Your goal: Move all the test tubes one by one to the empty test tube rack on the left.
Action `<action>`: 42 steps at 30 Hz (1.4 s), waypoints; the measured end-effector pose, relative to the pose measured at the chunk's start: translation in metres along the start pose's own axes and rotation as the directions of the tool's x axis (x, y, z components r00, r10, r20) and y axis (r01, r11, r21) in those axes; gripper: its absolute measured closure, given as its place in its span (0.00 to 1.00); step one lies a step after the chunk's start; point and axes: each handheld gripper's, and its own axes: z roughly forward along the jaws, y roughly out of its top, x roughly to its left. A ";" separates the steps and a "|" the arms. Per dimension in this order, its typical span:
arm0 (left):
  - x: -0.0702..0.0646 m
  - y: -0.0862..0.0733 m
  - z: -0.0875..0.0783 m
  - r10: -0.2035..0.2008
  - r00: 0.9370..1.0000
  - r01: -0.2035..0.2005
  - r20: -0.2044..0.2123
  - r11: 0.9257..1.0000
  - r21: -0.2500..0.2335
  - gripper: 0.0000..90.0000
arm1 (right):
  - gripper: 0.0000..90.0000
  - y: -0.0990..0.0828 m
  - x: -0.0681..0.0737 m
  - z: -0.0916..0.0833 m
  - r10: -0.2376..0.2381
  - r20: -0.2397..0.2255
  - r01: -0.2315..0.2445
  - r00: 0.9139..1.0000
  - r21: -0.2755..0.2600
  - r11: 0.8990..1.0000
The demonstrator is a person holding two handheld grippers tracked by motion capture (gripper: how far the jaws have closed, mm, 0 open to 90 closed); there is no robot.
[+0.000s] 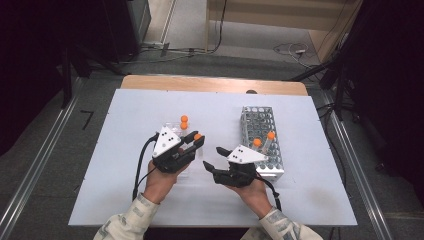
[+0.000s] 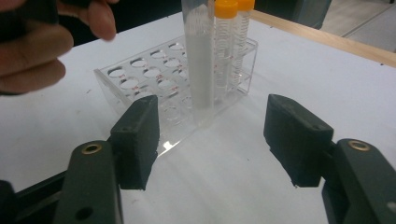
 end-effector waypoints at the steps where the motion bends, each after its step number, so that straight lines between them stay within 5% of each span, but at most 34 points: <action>1: 0.002 0.002 -0.001 -0.001 1.000 0.001 -0.007 1.000 -0.004 0.79 | 0.36 0.000 0.000 -0.001 0.002 0.001 -0.002 1.000 0.001 1.000; 11: 0.018 0.010 -0.006 -0.016 0.997 0.013 -0.082 0.999 -0.033 0.79 | 0.27 -0.001 0.000 -0.001 0.010 0.004 -0.010 1.000 0.014 1.000; 27: 0.038 0.016 -0.008 -0.027 0.986 0.020 -0.166 0.999 -0.047 0.79 | 0.27 -0.002 -0.001 -0.002 0.019 0.014 -0.019 1.000 0.013 1.000; 42: 0.044 0.008 0.006 -0.034 0.983 0.034 -0.182 0.999 0.000 0.79 | 0.28 -0.003 0.000 -0.001 0.019 0.012 -0.019 1.000 0.013 1.000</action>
